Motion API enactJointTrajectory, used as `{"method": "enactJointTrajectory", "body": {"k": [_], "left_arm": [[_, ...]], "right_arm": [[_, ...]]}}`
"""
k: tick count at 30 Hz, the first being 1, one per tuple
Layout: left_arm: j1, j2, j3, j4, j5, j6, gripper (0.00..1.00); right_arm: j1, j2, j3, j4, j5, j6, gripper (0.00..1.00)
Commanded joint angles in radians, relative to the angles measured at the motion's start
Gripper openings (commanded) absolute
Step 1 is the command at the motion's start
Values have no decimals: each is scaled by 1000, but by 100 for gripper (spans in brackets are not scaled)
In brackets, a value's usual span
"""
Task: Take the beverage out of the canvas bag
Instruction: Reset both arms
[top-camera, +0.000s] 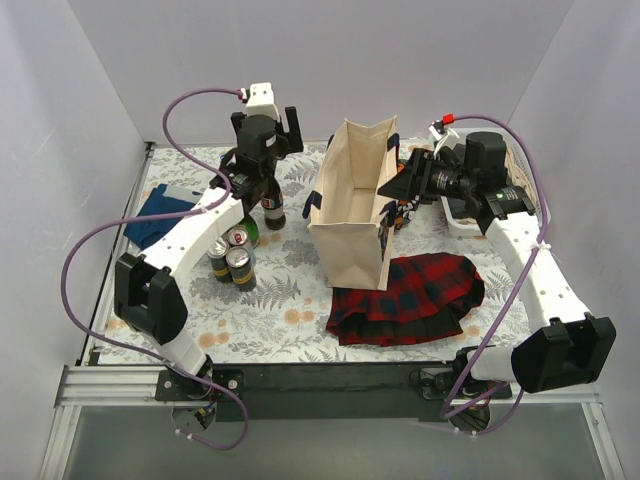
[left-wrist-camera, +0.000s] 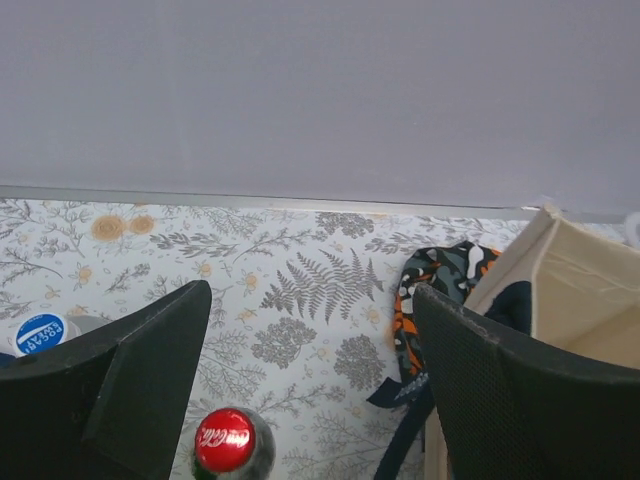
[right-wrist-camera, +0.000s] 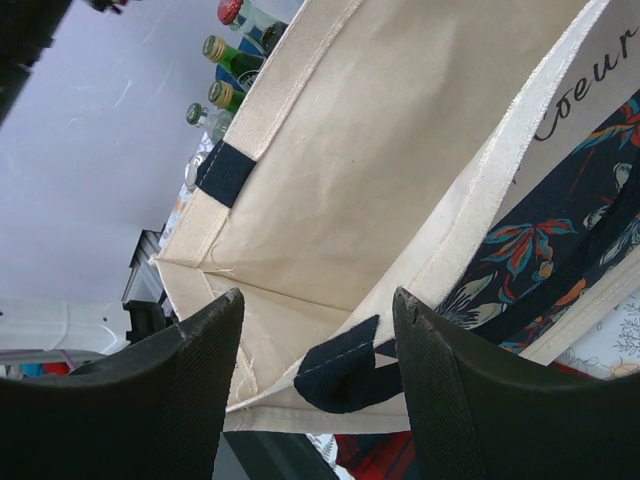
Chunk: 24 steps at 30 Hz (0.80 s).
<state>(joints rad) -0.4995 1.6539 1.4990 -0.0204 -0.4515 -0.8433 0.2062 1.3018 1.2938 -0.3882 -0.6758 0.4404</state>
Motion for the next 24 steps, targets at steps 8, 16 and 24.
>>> {"method": "enactJointTrajectory", "body": {"k": [8,16,24], "left_arm": [[-4,-118,286,-510,287,-66,82],[-4,-65,556,-794,218,-67,82],[-1,-213,452,-675,241,-17,83]], "right_arm": [[7,-68,22,6,50,-35,68],[6,-75,64,-64,142,-112,68],[6,-101,96,-135,352,-183,69]]}}
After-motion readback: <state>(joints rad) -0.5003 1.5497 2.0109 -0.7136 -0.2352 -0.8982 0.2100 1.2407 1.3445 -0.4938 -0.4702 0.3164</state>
